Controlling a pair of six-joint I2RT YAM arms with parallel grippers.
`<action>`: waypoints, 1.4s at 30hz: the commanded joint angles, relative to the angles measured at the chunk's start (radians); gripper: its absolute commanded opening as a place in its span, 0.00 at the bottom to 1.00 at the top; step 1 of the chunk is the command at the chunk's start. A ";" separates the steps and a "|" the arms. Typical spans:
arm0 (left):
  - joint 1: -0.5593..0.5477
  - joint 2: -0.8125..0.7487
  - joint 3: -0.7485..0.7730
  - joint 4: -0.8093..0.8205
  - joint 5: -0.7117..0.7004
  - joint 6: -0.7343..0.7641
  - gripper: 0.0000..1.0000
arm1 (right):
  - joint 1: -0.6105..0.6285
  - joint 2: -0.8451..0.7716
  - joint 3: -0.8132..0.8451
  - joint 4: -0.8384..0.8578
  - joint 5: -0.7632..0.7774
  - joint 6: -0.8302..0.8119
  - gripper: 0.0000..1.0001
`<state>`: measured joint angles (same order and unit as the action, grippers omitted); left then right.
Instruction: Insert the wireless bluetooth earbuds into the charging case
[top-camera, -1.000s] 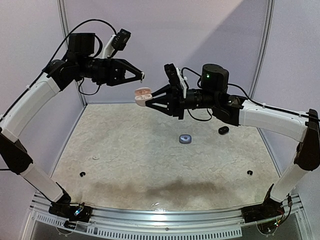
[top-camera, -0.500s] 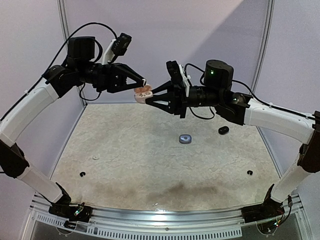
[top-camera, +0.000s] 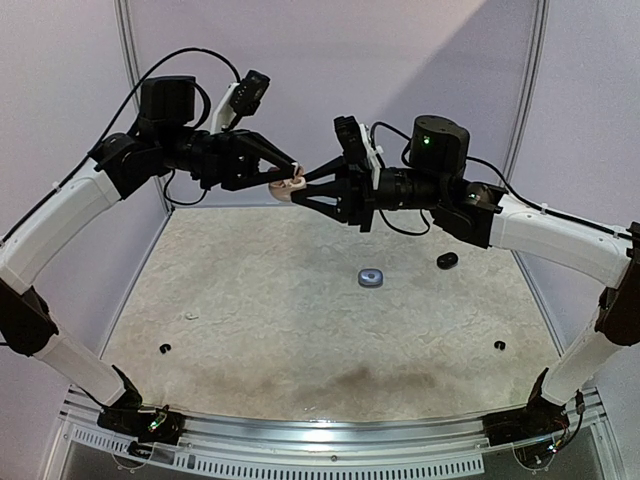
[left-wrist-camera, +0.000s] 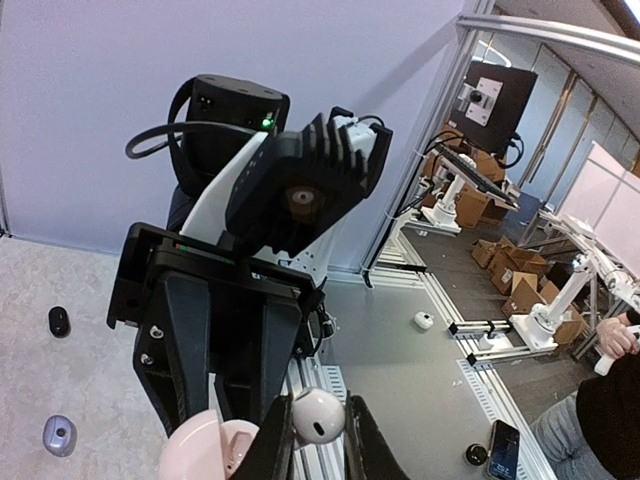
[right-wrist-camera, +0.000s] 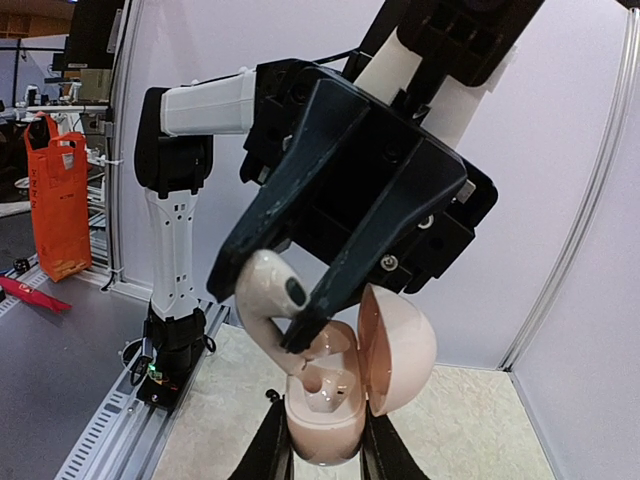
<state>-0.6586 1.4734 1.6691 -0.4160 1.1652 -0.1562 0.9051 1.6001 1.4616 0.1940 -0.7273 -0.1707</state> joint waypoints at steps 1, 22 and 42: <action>-0.015 -0.010 -0.016 -0.018 -0.032 0.033 0.12 | 0.007 -0.029 0.018 -0.006 0.033 -0.009 0.07; -0.004 -0.012 -0.020 0.014 -0.063 0.003 0.12 | 0.020 -0.060 -0.001 0.033 0.000 -0.003 0.06; -0.023 -0.006 -0.038 -0.008 -0.162 0.038 0.13 | 0.037 -0.053 0.004 0.090 0.015 0.020 0.04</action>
<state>-0.6613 1.4631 1.6531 -0.3973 1.0794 -0.1394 0.9112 1.5677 1.4300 0.2317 -0.6910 -0.1501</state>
